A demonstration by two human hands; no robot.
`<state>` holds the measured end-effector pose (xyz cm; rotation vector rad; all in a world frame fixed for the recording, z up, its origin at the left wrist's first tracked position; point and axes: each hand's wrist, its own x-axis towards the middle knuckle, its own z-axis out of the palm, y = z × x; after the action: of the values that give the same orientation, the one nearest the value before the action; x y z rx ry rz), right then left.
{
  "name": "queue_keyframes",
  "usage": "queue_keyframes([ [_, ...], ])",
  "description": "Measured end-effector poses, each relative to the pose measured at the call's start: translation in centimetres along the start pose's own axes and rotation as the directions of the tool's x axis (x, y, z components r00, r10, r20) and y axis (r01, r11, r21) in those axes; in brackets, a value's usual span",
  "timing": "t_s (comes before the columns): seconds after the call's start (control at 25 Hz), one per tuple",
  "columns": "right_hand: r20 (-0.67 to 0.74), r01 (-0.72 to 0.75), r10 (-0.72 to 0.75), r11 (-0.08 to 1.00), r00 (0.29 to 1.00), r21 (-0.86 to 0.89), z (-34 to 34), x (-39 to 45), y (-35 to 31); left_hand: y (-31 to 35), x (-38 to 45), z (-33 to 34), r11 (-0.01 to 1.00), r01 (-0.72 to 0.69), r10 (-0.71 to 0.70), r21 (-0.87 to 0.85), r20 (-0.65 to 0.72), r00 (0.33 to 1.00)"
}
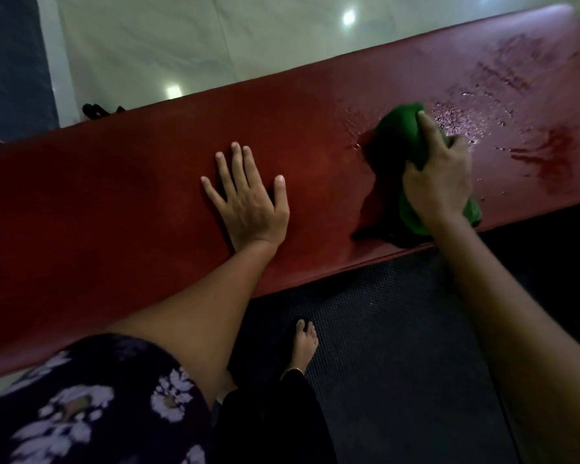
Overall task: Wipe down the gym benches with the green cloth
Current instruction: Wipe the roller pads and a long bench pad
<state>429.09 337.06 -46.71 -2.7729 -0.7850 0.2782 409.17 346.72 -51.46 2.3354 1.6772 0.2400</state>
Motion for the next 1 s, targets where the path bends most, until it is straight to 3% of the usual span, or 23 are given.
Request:
queue_keyframes([
  [0.04,0.003,-0.024,0.024,1.0,1.0,-0.012,0.5,-0.3,-1.5,0.1,-0.1,0.1,1.0,0.004,-0.004,0.006,-0.005,1.0],
  [0.12,0.056,0.235,-0.233,0.971,0.971,-0.046,2.0,-2.6,-4.6,0.2,-0.3,0.3,1.0,0.006,-0.006,0.015,-0.005,1.0],
  [0.2,0.124,0.579,-0.568,0.812,0.814,-0.079,2.9,-3.8,-5.3,0.3,-0.4,0.5,1.0,0.002,-0.002,0.019,-0.013,1.0],
  [0.24,0.121,0.665,-0.654,0.739,0.747,-0.106,2.8,-2.7,-4.7,0.4,-0.5,0.5,1.0,0.001,-0.001,0.017,-0.017,1.0],
  [0.28,0.095,0.666,-0.66,0.733,0.745,-0.134,2.3,-0.8,-3.9,0.4,-0.4,0.5,1.0,-0.002,0.002,0.016,-0.017,1.0],
  [0.32,0.051,0.59,-0.59,0.792,0.806,-0.158,1.7,1.4,-3.1,0.5,-0.3,0.5,1.0,-0.005,0.006,0.016,-0.011,1.0],
  [0.4,0.01,0.27,-0.272,0.95,0.962,-0.156,0.6,5.4,-1.7,0.4,0.0,0.6,1.0,-0.006,0.006,0.025,-0.004,1.0],
  [0.48,0.019,-0.08,0.082,0.995,0.996,-0.067,0.1,7.2,-2.2,0.1,-0.1,0.6,0.999,-0.002,0.002,0.043,0.0,1.0],
  [0.52,0.016,-0.119,0.12,0.991,0.993,-0.056,0.2,7.0,-3.5,0.0,-0.2,0.6,0.999,-0.001,0.001,0.05,0.001,1.0],
  [0.6,0.064,0.092,-0.087,0.993,0.994,-0.08,1.4,5.1,-7.0,-0.1,-0.2,0.6,0.998,0.002,-0.002,0.066,-0.008,1.0],
  [0.68,0.161,0.416,-0.4,0.906,0.902,-0.08,2.8,2.9,-10.2,0.0,0.1,0.6,0.996,0.003,-0.002,0.09,-0.014,1.0],
  [0.76,0.177,0.588,-0.571,0.807,0.802,-0.061,3.1,3.4,-11.1,0.1,0.4,0.6,0.994,0.005,-0.003,0.105,-0.022,1.0],
  [0.8,0.155,0.584,-0.57,0.808,0.807,-0.073,2.6,4.8,-10.4,0.3,0.5,0.6,0.995,0.004,-0.001,0.103,-0.029,1.0],
  [0.88,0.089,0.441,-0.433,0.888,0.897,-0.129,1.7,7.5,-7.7,0.5,0.3,0.8,0.997,-0.006,0.009,0.078,-0.037,0.999],
  [1.0,0.053,0.061,-0.057,0.996,0.997,-0.073,0.2,10.7,-4.0,0.6,0.2,0.9,0.999,-0.009,0.011,0.05,-0.041,0.999],
])
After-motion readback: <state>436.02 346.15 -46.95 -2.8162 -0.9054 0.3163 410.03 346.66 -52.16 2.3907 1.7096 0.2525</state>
